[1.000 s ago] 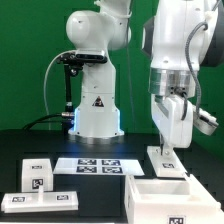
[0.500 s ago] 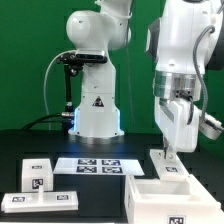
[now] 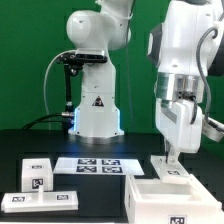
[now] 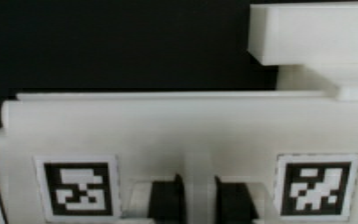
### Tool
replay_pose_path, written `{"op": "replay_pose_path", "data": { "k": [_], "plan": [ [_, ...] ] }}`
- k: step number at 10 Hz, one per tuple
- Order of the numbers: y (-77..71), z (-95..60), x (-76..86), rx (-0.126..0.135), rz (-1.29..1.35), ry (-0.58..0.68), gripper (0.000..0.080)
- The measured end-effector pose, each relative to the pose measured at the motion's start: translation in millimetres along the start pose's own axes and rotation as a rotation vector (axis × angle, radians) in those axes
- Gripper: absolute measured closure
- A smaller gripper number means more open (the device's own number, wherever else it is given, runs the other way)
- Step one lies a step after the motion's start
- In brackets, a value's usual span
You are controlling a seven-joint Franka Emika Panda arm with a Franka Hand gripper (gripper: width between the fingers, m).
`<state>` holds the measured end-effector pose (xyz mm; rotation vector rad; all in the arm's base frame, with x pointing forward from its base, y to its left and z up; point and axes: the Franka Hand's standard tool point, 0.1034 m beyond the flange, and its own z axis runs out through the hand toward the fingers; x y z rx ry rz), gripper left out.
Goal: Assemble cabinet
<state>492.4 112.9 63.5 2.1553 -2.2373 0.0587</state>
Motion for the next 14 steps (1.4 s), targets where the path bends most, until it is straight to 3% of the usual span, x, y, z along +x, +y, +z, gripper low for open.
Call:
{"op": "replay_pose_path", "data": {
  "k": [1, 3, 4, 5, 9, 14],
  "plan": [
    [-1.7, 0.5, -0.1, 0.001, -0.002, 0.003, 0.0733],
    [-31.3, 0.2, -0.6, 0.038, -0.006, 0.025, 0.0733],
    [-42.1, -0.6, -0.8, 0.045, -0.010, 0.033, 0.0733],
    [-48.2, -1.6, -0.1, 0.030, -0.031, 0.039, 0.0733],
    [-50.9, 0.4, 0.1, 0.035, -0.032, 0.044, 0.0733],
    [-101.6, 0.7, 0.4, 0.100, -0.037, 0.089, 0.0733]
  ]
}}
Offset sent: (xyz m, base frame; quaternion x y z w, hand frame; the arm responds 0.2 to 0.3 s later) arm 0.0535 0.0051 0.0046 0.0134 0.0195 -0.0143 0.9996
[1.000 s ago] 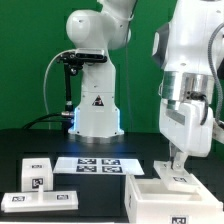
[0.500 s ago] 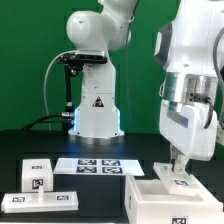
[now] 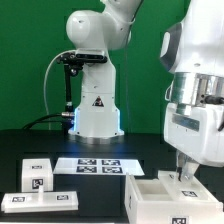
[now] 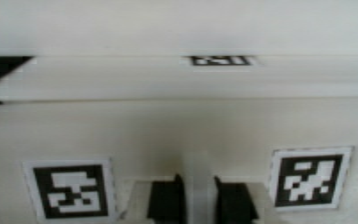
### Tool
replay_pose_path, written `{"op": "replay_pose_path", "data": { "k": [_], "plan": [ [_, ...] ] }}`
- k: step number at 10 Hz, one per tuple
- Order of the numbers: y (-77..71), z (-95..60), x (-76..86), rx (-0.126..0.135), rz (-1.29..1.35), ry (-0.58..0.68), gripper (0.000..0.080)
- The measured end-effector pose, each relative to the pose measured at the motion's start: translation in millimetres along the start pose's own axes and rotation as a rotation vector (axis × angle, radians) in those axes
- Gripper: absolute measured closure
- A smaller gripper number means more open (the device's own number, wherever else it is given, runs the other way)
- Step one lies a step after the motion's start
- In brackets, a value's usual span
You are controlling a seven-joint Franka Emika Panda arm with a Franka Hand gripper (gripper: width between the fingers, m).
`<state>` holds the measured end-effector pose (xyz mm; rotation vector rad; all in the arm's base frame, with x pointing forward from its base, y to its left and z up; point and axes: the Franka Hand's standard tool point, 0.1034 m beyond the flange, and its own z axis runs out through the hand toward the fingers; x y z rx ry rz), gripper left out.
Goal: Assemble cabinet
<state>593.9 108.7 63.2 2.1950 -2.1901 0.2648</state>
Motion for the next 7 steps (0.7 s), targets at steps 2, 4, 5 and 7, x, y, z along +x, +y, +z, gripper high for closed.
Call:
{"op": "replay_pose_path", "data": {
  "k": [2, 4, 5, 7],
  "plan": [
    [0.2, 1.3, 0.6, -0.009, 0.016, 0.004, 0.0733],
    [0.4, 1.1, 0.5, -0.015, 0.017, 0.003, 0.0733],
    [0.3, 1.0, 0.8, -0.015, 0.018, 0.003, 0.0733],
    [-5.0, -13.0, 1.3, 0.002, -0.007, -0.014, 0.0524]
  ]
}}
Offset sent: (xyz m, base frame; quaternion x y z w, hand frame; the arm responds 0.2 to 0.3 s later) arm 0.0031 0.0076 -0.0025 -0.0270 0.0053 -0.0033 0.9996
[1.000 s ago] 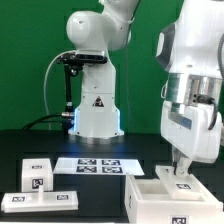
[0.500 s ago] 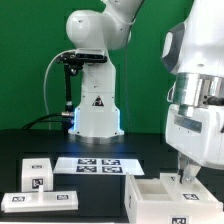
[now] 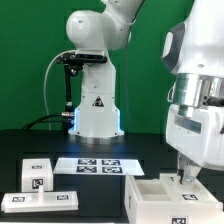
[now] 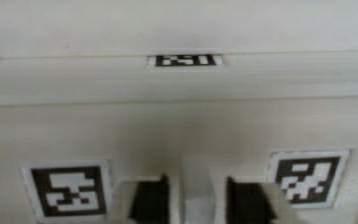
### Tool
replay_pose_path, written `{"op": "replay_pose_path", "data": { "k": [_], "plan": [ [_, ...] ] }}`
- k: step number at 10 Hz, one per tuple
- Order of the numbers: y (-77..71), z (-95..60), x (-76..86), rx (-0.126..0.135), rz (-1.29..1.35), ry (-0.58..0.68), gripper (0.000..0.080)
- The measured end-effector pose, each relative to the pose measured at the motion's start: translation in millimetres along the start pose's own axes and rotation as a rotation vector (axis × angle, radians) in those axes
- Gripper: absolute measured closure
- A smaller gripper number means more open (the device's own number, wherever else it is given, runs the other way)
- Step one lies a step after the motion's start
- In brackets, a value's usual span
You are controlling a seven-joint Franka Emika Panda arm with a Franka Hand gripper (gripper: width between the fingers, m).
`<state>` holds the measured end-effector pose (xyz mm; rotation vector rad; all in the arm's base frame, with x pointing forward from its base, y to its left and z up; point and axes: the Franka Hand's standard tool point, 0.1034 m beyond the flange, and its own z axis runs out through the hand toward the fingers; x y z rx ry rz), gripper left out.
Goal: Assemble cabinet
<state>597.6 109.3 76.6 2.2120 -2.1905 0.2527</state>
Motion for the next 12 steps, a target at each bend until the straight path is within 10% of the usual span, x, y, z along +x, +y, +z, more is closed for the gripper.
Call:
{"op": "replay_pose_path", "data": {
  "k": [1, 4, 8, 12],
  "plan": [
    [-2.1, -15.1, 3.9, 0.014, -0.024, -0.022, 0.0524],
    [3.5, -15.2, 9.1, 0.008, -0.015, -0.022, 0.0163],
    [1.5, -15.9, 14.1, 0.022, -0.059, -0.021, 0.0150],
    [2.8, -13.1, 55.5, 0.212, -0.317, 0.065, 0.0150]
  ]
}}
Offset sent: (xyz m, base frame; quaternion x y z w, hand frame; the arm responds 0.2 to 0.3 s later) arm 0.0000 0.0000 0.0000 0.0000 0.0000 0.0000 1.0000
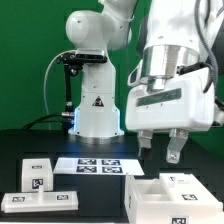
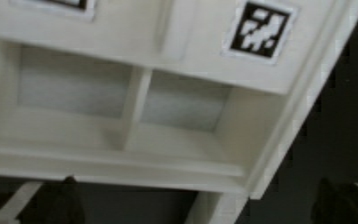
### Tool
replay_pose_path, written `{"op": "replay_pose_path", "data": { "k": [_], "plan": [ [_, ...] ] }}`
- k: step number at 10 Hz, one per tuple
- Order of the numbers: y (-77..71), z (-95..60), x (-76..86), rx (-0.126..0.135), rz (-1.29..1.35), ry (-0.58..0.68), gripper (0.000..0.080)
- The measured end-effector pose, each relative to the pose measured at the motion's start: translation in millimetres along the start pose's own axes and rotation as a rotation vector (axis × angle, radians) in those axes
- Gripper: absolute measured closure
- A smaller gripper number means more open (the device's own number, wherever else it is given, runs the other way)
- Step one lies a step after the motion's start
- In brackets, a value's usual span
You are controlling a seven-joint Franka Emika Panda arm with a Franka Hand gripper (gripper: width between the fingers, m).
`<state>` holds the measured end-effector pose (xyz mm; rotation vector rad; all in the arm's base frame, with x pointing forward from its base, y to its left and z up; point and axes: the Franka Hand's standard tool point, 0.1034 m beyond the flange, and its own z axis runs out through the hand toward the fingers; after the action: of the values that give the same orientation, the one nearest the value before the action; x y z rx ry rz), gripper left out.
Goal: Assemble cabinet
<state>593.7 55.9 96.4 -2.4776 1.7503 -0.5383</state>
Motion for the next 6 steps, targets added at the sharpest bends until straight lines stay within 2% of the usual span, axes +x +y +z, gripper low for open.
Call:
{"op": "replay_pose_path", "data": {
  "k": [2, 3, 4, 5, 6],
  "plan": [
    [1.3, 0.6, -2.0, -0.006, -0.009, -0.004, 0.0150],
    [-3.3, -4.8, -10.1, 0.006, -0.072, -0.011, 0.0150],
    [-6.9, -36.5, -44.4, 0.049, -0.241, -0.066, 0.0150],
    [4.7, -65.9, -70.8, 0.084, -0.394, -0.125, 0.0150],
    [9.5, -67.2, -61.7, 0.096, -0.550, -0.122, 0.0150]
  ]
}}
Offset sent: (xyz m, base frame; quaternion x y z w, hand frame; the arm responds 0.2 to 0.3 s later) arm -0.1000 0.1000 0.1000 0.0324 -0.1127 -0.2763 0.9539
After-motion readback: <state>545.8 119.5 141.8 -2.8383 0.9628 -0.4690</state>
